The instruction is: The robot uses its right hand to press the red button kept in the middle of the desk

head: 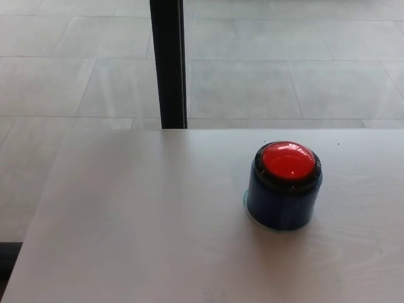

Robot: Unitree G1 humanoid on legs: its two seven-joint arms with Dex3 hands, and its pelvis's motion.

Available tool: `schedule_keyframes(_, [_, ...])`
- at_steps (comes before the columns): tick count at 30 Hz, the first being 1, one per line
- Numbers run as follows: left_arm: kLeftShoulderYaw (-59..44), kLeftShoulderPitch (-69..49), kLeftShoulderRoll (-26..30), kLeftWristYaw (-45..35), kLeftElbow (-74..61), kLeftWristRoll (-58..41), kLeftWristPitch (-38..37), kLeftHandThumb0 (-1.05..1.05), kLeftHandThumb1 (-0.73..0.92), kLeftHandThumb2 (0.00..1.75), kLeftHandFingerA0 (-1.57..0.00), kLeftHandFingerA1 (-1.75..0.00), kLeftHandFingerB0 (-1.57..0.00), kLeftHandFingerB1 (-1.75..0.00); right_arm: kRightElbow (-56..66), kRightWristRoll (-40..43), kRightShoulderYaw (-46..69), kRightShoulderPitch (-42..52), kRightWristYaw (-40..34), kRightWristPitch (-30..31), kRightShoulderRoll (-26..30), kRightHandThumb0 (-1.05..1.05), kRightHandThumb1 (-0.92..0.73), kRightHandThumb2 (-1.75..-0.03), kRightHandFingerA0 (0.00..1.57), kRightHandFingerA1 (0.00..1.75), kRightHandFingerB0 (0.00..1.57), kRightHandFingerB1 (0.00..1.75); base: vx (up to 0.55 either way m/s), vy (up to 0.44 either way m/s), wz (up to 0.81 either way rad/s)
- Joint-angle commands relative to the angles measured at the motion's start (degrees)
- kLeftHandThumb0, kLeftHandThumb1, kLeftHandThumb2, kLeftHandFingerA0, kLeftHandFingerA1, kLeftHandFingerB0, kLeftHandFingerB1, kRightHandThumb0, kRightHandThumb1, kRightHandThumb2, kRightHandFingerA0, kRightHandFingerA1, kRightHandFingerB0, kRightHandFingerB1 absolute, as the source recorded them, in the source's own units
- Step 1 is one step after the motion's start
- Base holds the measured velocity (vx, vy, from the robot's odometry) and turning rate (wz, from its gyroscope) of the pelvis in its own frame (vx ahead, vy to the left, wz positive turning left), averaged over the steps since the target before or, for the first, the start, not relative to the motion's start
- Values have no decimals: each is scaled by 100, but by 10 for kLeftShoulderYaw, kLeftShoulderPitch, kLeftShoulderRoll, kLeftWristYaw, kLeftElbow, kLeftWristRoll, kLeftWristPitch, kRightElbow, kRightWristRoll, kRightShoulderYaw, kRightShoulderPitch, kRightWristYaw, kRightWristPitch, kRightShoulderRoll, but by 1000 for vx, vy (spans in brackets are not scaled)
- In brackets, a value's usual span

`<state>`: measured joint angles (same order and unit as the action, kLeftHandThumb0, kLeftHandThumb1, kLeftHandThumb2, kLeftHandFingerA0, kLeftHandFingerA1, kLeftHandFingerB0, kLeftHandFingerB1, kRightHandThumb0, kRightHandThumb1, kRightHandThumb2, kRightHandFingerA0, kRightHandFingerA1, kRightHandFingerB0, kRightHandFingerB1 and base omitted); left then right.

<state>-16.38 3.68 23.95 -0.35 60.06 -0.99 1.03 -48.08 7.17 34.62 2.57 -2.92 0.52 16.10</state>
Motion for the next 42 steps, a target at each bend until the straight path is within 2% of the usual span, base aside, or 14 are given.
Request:
schedule_keyframes(1, [-109, 54, 65, 7, 66, -97, 34, -74, 92, 129, -47, -92, -32, -79, 27, 214, 219, -51, -116, 43, 36, -45, -47, -115, 117, 150, 50, 130, 0, 0, 0])
schedule_keyframes(6, [-115, 61, 68, 2, 77, -86, 30, -73, 92, 119, -35, -118, -23, -89, -13, 219, 272, -90, -128, 35, 86, -39, -46, -128, 107, 147, 53, 97, 0, 0, 0])
schedule_keyframes(10, [-117, 66, 71, 1, 80, -79, 29, -73, 92, 130, -48, -94, -30, -77, 7, 203, 290, -111, -154, 47, 105, -42, -54, -121, 115, 124, 65, 90, 0, 0, 0])
schedule_keyframes(12, [-120, 66, 71, -2, 77, -78, 28, -73, 92, 130, -47, -93, -27, -76, -24, 197, 303, -161, -170, 46, 174, -41, -45, -124, 96, 145, 94, 100, 0, 0, 0])
schedule_keyframes(21, [-121, 68, 75, -4, 83, -71, 26, -74, 92, 131, -49, -94, -30, -78, -11, 163, 254, -310, -165, 60, 275, -65, -47, -130, 146, 156, 131, 141, 0, 0, 0])
schedule_keyframes(23, [-121, 68, 75, -3, 86, -71, 24, -74, 92, 130, -49, -95, -30, -78, -1, 161, 234, -349, -156, 51, 281, -54, -21, -157, 140, 152, 134, 143, 0, 0, 0])
schedule_keyframes(26, [-120, 68, 75, -3, 93, -73, 19, -74, 92, 130, -50, -95, -33, -79, 37, 165, 204, -392, -134, 75, 284, -76, -23, -146, 142, 157, 135, 132, 0, 0, 0])
schedule_keyframes(27, [-119, 70, 76, 0, 98, -72, 21, -74, 92, 130, -51, -96, -33, -79, 55, 172, 192, -411, -120, 82, 281, -38, -28, -120, 153, 148, 139, 132, 0, 0, 0])
schedule_keyframes(29, [-118, 71, 76, 0, 99, -74, 21, -73, 92, 130, -53, -97, -34, -79, 70, 174, 179, -422, -115, 88, 278, -68, -23, -136, 140, 153, 135, 134, 0, 0, 0])
schedule_keyframes(33, [-117, 70, 76, -2, 99, -75, 18, -76, 92, 131, -52, -96, -33, -79, 178, 184, 114, -487, -141, 160, 244, -60, -23, -118, 140, 149, 127, 135, 0, 0, 0])
schedule_keyframes(36, [-121, 66, 77, -1, 103, -78, 11, -75, 92, 129, -51, -97, -33, -80, 250, 190, 57, -515, -123, 175, 199, -35, -9, -153, 116, 168, 108, 146, 0, 0, 0])
schedule_keyframes(40, [-128, 65, 73, 2, 102, -87, 15, -76, 92, 129, -51, -97, -32, -79, 272, 183, -2, -550, -112, 158, 139, -3, -48, -132, 93, 175, 83, 149, 0, 0, 0])
schedule_keyframes(41, [-129, 63, 72, -3, 100, -90, 16, -78, 92, 129, -48, -95, -30, -79, 268, 181, -17, -555, -94, 144, 128, -6, -56, -130, 122, 151, 90, 128, 0, 0, 0])
schedule_keyframes(42, [-125, 61, 73, -5, 99, -87, 16, -77, 92, 129, -49, -96, -30, -79, 262, 185, -33, -564, -73, 133, 109, -4, -48, -134, 93, 175, 82, 150, 0, 0, 0])
